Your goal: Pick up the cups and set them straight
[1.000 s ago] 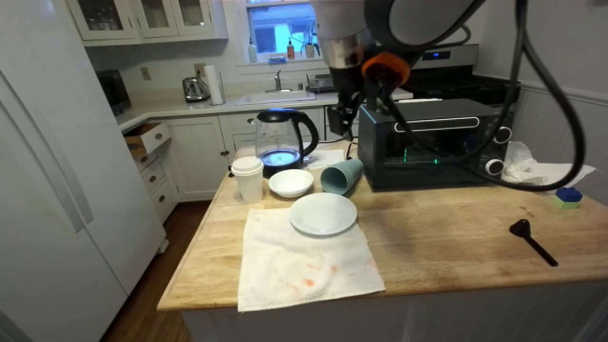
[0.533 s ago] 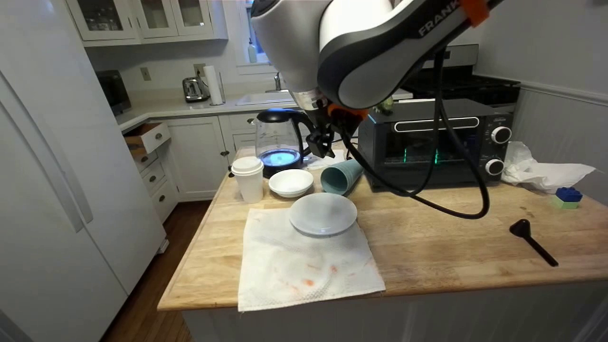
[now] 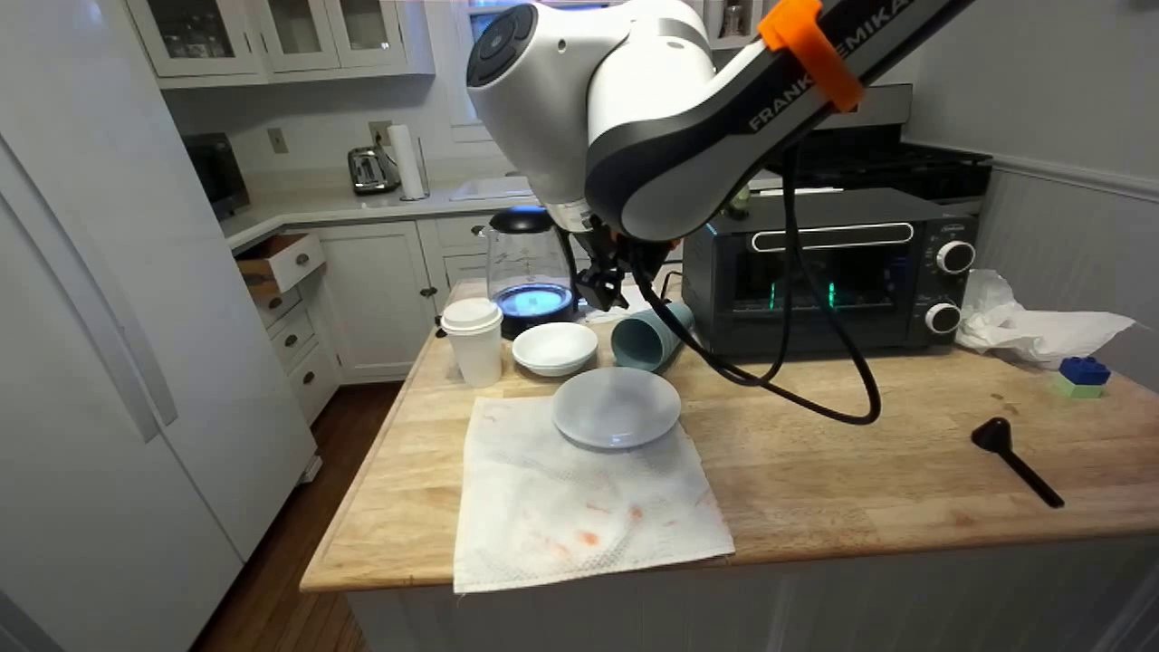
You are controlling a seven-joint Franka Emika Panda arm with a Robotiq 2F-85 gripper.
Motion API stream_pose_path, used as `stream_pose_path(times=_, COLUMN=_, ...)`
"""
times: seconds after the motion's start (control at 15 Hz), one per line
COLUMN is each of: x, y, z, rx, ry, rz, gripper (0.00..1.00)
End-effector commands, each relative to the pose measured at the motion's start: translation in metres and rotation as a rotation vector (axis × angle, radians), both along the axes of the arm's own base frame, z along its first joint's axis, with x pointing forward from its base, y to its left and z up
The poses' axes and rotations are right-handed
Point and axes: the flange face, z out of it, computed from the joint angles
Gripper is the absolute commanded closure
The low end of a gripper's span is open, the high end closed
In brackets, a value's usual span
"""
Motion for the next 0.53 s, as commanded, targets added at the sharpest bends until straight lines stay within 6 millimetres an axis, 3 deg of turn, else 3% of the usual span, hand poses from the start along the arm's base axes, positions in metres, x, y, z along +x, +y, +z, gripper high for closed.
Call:
stream_pose_path(times=0.0, x=0.001, y=0.001, z=0.001, rx=0.000, ry=0.000, rz=0.000, gripper=0.00)
stream_pose_path(times=0.13, x=0.005, y=0.001, z=-0.004, rx=-0.053, ry=-0.026, rz=-0.059, gripper=0.00)
stream_pose_path(times=0.47, x=0.013, y=0.005, z=-0.048, rx=-0.223, ry=-0.059, rz=-0.239, gripper=0.00)
